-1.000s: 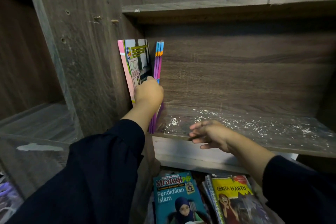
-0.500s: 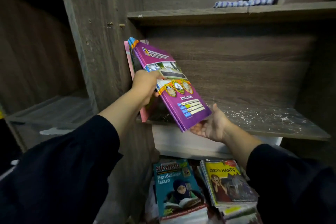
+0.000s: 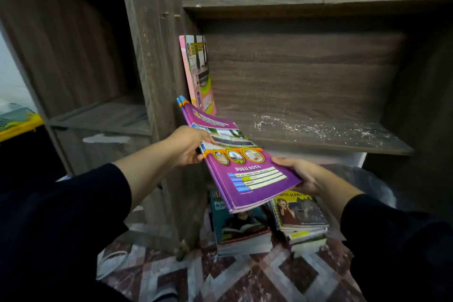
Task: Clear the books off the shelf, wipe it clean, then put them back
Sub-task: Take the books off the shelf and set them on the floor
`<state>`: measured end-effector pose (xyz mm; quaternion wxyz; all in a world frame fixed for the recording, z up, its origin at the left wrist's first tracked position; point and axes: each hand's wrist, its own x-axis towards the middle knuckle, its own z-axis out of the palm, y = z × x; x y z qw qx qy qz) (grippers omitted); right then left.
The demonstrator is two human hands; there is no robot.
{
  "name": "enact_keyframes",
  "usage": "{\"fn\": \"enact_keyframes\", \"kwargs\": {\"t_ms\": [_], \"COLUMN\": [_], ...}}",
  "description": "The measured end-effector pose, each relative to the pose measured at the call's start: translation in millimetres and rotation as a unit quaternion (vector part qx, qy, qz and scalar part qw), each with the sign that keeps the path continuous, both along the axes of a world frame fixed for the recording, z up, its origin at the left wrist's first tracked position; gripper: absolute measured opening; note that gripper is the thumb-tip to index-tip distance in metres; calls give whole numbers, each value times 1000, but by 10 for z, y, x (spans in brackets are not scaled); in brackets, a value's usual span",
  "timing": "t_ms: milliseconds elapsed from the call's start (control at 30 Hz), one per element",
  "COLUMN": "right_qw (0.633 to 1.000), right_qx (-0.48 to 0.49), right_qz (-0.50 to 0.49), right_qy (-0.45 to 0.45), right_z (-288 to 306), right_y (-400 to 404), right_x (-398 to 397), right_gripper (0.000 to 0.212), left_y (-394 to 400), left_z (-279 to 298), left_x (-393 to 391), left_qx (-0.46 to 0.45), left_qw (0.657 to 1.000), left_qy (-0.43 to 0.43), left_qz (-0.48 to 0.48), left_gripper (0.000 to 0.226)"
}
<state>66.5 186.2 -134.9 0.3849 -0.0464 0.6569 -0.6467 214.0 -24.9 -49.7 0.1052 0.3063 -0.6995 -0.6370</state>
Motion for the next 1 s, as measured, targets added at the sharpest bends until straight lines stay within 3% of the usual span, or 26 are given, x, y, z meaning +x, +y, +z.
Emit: {"fn": "enact_keyframes", "kwargs": {"t_ms": [167,300,400,567,700,867,933,1000], "right_qw": [994,992,988,982,979,979,975,957], "right_qx": [91,100,108,107,118,114,142,230], "right_qz": [47,-7,-56,-134,-148,-155,-151,-100], "right_qy": [26,81,99,85,81,68,78,142], "right_z": [-287,-477,-664,-1183,-1572,-1940,-2067,-2150], "right_y": [68,26,-58,-251,-358,-502,-573,-641], "right_x": [51,-42,-138,-348,-516,-720,-808,-860], "right_gripper": [18,22,12,20,12,17,22,27], "left_y": [-25,-119,-220,-257,-280,-444,-536,-572], "left_z": [-392,-664,-816,-1158,-1455,-1788,-1933,-1974], "left_x": [13,-131,-323,-651,-894,-1208,-1300,-1317], "left_qx": [8,1,-7,-15,21,39,44,37], "left_qw": [994,985,977,974,973,969,967,960], "left_qy": [-100,-167,-206,-218,-224,-237,-241,-257], "left_qz": [-40,-49,-47,-57,-52,-50,-70,-104], "left_gripper": [18,29,30,24,23,16,20,19]}}
